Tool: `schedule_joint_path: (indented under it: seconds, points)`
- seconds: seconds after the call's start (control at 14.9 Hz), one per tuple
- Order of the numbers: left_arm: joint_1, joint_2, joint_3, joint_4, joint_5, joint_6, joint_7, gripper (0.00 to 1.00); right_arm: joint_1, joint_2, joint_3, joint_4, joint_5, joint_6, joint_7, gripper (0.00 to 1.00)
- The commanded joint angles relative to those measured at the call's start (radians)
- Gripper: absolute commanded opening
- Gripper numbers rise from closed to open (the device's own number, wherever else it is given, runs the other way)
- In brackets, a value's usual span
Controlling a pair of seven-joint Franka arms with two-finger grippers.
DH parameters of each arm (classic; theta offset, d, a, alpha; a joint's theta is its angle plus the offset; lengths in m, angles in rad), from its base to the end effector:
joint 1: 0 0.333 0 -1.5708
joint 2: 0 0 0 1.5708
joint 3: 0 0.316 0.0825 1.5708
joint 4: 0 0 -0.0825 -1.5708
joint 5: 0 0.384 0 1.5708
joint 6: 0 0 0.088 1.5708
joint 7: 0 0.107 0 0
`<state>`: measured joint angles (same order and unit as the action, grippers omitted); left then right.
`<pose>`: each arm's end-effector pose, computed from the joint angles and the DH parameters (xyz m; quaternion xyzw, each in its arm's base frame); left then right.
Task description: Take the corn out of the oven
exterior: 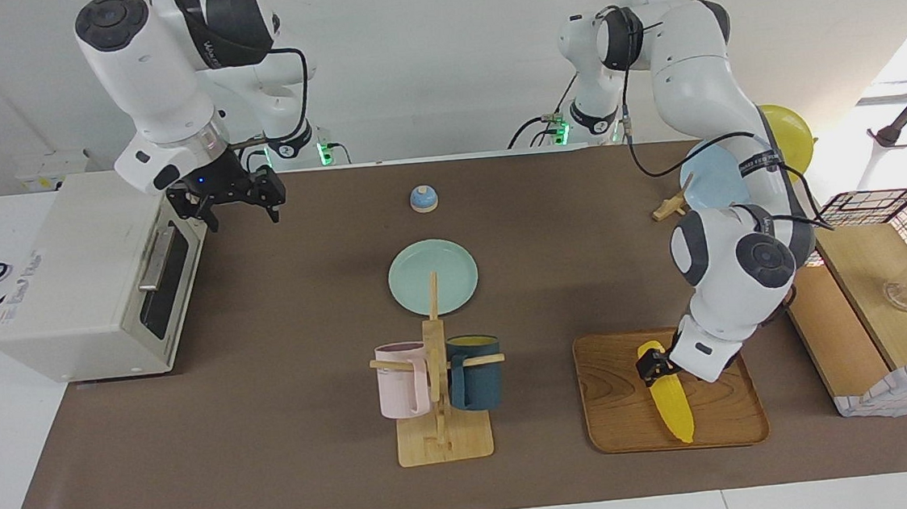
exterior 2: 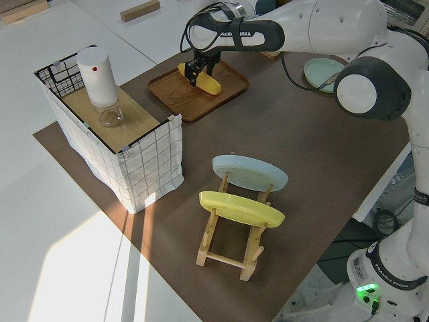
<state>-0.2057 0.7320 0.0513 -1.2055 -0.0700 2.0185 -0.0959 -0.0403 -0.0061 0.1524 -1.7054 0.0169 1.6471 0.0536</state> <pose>0.7456 -0.1309 0.3532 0.9988 -0.0226 0.0387 0.0203 0.5506 0.0639 0.5706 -0.9992 -0.0284 0.0267 0.0058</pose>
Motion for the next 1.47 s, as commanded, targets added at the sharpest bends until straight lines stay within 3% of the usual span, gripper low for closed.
schedule_joint_path:
  seconds: [0.0, 0.13, 0.54, 0.74, 1.07, 1.27, 1.41]
  points:
    - [0.011, -0.132, -0.002, -0.043, 0.006, -0.098, -0.002, 1.0, -0.01, -0.002, 0.004, 0.004, 0.014, -0.032, 0.014, 1.0]
    - [0.029, -0.238, 0.002, -0.098, 0.013, -0.159, -0.004, 1.0, -0.018, -0.005, 0.002, 0.015, 0.005, -0.056, 0.012, 1.0]
    - [0.038, -0.445, 0.033, -0.118, 0.019, -0.44, -0.011, 1.0, -0.018, -0.028, -0.005, 0.009, 0.006, -0.067, 0.011, 1.0]
    - [0.057, -0.583, 0.033, -0.205, 0.021, -0.53, -0.013, 1.0, -0.015, -0.028, -0.004, 0.009, 0.006, -0.063, 0.011, 1.0]
    - [0.057, -0.758, 0.022, -0.431, 0.021, -0.534, -0.041, 1.0, -0.007, -0.028, -0.004, 0.009, 0.006, -0.066, 0.011, 1.0]
    - [0.092, -0.799, -0.016, -0.523, 0.021, -0.495, -0.036, 1.0, -0.007, -0.029, -0.004, 0.007, 0.008, -0.064, 0.011, 1.0]
    - [0.132, -0.798, -0.065, -0.529, 0.021, -0.449, -0.034, 1.0, -0.007, -0.029, -0.004, 0.006, 0.008, -0.066, 0.011, 1.0]
